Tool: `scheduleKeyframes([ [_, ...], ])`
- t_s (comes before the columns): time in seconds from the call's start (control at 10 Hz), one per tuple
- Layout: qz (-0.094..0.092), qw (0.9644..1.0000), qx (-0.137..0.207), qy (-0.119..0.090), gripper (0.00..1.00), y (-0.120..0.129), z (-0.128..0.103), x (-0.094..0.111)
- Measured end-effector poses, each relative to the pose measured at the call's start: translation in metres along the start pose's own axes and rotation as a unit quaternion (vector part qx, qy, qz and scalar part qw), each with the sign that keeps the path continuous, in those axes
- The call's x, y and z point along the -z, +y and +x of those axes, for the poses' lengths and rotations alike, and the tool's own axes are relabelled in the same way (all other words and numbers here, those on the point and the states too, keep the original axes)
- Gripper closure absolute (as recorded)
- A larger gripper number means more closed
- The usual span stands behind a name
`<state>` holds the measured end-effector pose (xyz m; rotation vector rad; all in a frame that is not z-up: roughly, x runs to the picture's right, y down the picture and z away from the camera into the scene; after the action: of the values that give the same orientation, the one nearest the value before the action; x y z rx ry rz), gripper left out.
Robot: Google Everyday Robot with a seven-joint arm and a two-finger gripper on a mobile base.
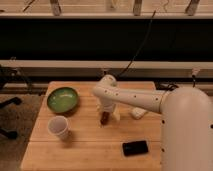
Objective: Drag the pepper across the table
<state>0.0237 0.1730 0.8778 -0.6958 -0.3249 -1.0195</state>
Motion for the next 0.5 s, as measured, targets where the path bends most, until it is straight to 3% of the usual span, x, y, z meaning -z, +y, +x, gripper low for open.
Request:
scheduleKeyframes([
  [0.5, 0.001, 0.9999, 0.011, 0.007, 0.88, -0.0007, -0.0088, 0.0006],
])
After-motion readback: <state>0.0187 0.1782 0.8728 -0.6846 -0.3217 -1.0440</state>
